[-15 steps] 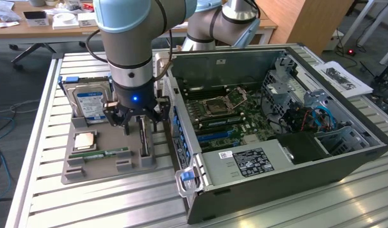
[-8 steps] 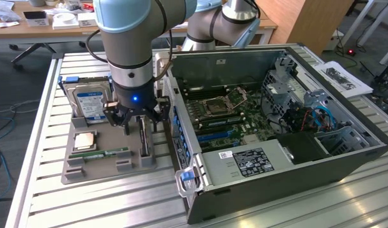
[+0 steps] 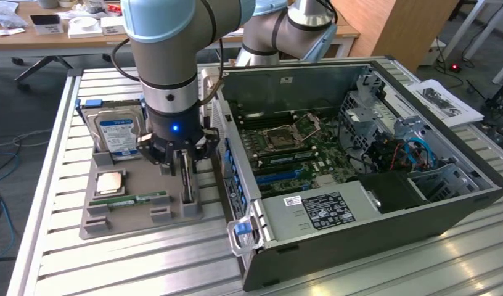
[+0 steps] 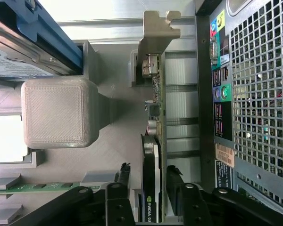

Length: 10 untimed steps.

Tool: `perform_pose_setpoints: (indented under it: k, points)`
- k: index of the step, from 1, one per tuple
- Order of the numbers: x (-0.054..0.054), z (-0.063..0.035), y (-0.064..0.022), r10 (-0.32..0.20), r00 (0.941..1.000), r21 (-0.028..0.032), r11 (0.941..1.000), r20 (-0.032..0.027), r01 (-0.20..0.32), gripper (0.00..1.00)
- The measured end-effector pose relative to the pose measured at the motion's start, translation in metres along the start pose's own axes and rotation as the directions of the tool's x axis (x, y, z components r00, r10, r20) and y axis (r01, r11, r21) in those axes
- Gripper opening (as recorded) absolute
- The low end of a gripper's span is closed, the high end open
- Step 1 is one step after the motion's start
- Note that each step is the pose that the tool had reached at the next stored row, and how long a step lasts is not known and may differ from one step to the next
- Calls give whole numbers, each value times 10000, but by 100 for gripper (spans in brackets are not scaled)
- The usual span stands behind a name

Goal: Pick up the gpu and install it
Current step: 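Pick up the gpu and move the gpu toward the slot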

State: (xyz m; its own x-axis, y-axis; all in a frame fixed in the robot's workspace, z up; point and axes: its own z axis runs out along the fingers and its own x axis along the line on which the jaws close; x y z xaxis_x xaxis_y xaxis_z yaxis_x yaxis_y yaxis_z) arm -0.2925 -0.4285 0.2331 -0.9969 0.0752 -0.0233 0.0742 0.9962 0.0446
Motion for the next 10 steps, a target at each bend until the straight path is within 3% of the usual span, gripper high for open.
perform_pose_setpoints:
  k: [3, 10]
  points:
    - [0, 0, 0, 0, 10000, 0, 10000, 0, 0, 39]
    - [0, 0, 0, 0, 10000, 0, 10000, 0, 0, 39]
